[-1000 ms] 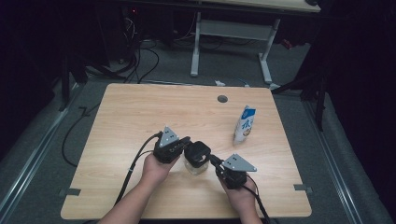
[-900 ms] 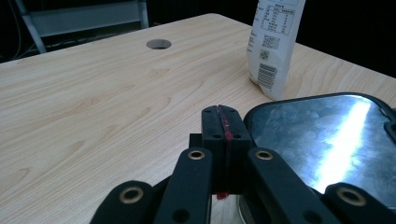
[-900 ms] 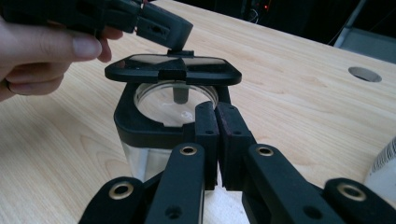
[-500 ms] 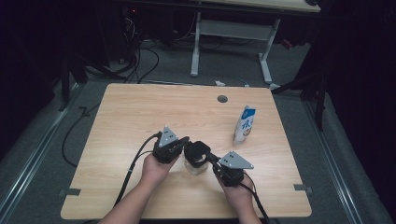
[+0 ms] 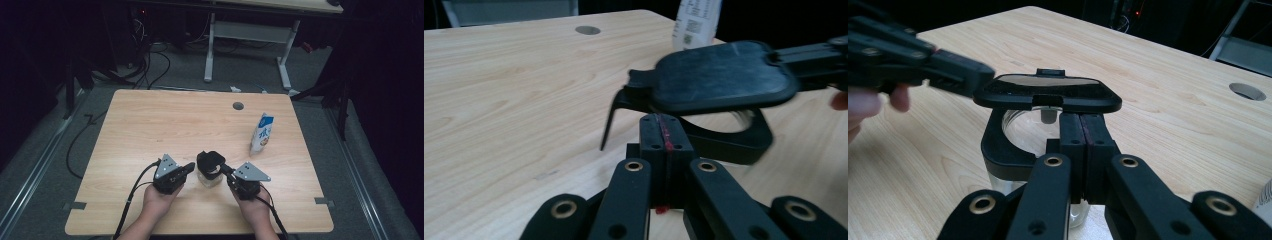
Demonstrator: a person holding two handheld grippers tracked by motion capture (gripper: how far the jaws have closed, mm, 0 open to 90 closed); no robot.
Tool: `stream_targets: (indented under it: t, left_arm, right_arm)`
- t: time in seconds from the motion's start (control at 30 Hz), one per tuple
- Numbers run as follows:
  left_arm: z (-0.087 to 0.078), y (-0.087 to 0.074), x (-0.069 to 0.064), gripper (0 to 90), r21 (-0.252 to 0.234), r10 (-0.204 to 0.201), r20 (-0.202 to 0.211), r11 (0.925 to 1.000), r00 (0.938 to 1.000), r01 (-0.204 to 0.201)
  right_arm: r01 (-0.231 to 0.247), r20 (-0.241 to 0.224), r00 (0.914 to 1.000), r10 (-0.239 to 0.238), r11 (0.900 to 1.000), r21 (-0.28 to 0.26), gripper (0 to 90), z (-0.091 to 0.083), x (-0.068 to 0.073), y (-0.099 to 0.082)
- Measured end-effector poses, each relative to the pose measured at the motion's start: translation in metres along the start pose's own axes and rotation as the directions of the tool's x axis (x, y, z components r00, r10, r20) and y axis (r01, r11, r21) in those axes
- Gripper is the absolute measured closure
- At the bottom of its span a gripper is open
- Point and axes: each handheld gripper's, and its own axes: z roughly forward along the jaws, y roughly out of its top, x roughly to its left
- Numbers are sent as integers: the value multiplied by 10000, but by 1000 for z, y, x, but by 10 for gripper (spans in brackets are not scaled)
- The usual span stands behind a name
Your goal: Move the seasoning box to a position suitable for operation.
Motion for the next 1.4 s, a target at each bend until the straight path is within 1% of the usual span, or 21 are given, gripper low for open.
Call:
stream_targets:
  t: [0.07,0.23,0.33,0.53,0.83,1.0,1.1,1.27,1.33,1.4]
  left_arm:
    - [-2,-1,-5,899,-27,51,127,10000,9999,-51]
    - [-3,-2,-12,900,-20,111,268,9999,9996,-110]
    - [-2,-3,-15,900,37,152,344,9999,9993,-153]
    - [2,-1,-21,899,-3,159,528,9999,9985,-159]
    - [7,4,-28,899,-187,193,751,9997,9970,-179]
    - [9,6,-32,899,-253,222,792,9995,9966,-203]
    - [10,8,-33,899,-291,237,780,9993,9967,-215]
    - [11,11,-32,899,-390,227,698,9990,9973,-201]
    - [12,13,-31,899,-460,155,649,9989,9978,-125]
    - [13,14,-29,898,-534,93,580,9986,9983,-62]
  right_arm:
    - [2,0,10000,-2,10000,-6,893,0,0,0]
    - [-24,5,10000,24,10000,-24,896,0,0,0]
    - [-65,-26,10000,65,10000,-52,897,-1,0,1]
    - [-78,7,10000,78,9999,-113,897,-2,0,2]
    - [-62,-31,10000,62,9999,-133,897,-2,0,2]
    - [-40,-147,9999,39,9999,-109,896,-1,2,1]
    - [-6,-196,9998,6,10000,17,896,1,5,0]
    - [65,-302,9995,-62,9999,78,895,4,8,-2]
    - [41,-306,9995,-36,9999,138,890,5,9,-3]
    - [-43,-395,9992,45,10000,49,890,6,9,-4]
